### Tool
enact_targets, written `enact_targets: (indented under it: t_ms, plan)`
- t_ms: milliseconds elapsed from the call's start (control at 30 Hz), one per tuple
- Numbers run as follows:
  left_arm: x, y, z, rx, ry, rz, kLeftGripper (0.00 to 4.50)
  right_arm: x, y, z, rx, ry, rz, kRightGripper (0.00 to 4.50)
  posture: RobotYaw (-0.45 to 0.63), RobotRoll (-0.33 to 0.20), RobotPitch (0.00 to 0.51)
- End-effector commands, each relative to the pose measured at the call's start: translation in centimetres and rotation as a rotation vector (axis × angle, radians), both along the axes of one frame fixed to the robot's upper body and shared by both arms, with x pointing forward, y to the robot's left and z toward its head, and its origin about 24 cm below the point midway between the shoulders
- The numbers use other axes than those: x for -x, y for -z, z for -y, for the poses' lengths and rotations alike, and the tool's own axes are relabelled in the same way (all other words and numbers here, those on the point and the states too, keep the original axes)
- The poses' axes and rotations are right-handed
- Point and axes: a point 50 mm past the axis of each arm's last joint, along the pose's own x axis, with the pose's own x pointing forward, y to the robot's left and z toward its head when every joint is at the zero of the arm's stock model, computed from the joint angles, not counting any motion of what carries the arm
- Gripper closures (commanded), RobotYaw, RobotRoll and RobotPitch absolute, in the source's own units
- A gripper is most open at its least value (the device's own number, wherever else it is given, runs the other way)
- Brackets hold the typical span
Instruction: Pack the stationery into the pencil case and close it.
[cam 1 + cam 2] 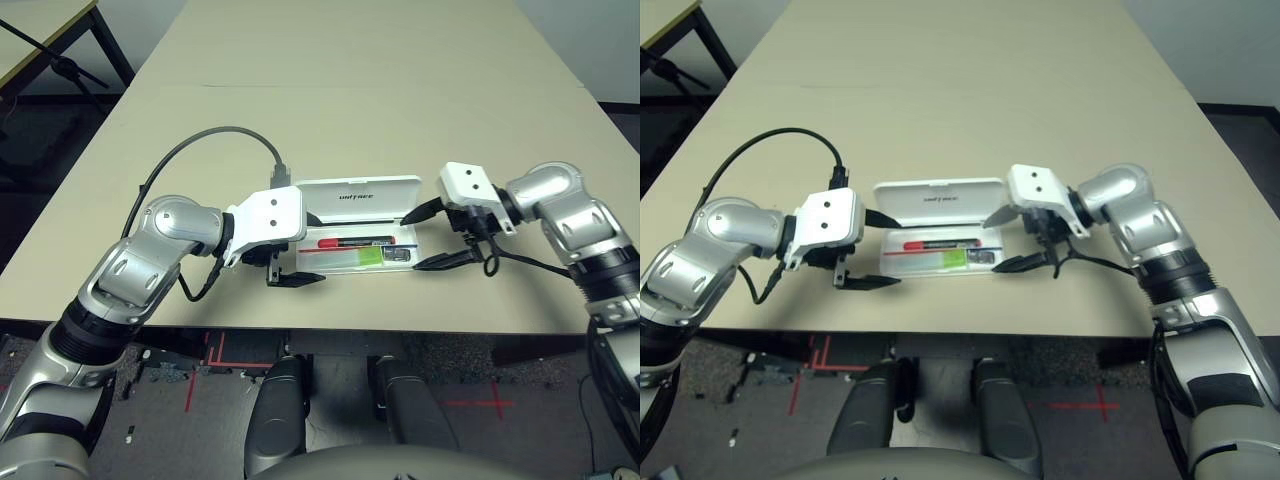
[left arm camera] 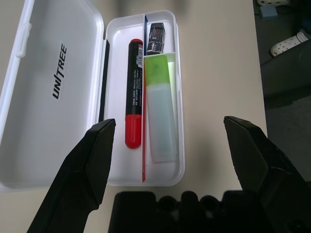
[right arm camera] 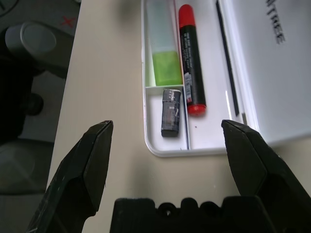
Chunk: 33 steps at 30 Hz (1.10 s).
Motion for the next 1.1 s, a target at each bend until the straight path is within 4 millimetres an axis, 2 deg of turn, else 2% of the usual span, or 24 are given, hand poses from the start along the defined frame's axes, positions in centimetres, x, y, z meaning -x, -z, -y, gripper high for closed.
enact_targets:
  t_ms: [33,233,400,567,767,867,1100]
  plan:
    - [0.3,0.1,0.1,-0.013,0.003,0.004,0.0,0.9,-0.9,2.5,-0.065,0.08,-0.013,0.07,0.09,0.0,0.159]
    - [0.3,0.3,0.1,-0.007,0.006,-0.005,0.0,2.8,-1.0,6.2,-0.067,0.232,-0.087,0.07,0.06,0.0,0.162]
    - [0.0,0.4,0.1,-0.007,0.009,-0.012,0.0,4.1,-1.5,8.0,-0.057,0.306,-0.09,0.07,0.04,0.0,0.164]
    - [-0.2,0.7,-0.1,-0.003,0.002,-0.027,0.0,4.5,-2.1,8.6,-0.062,0.343,-0.084,0.07,0.02,0.0,0.165]
    - [-0.3,1.5,-1.0,-0.016,-0.037,-0.067,0.0,4.6,-1.7,8.2,-0.075,0.34,-0.092,0.07,0.02,0.0,0.166]
    - [-0.5,2.0,-2.4,-0.073,-0.104,-0.09,0.59,4.6,-1.5,8.0,-0.081,0.333,-0.092,0.0,0.02,0.0,0.166]
    - [-1.5,2.1,-6.6,-0.249,-0.297,-0.085,3.33,4.3,-1.7,7.6,-0.086,0.319,-0.081,0.0,0.02,0.0,0.162]
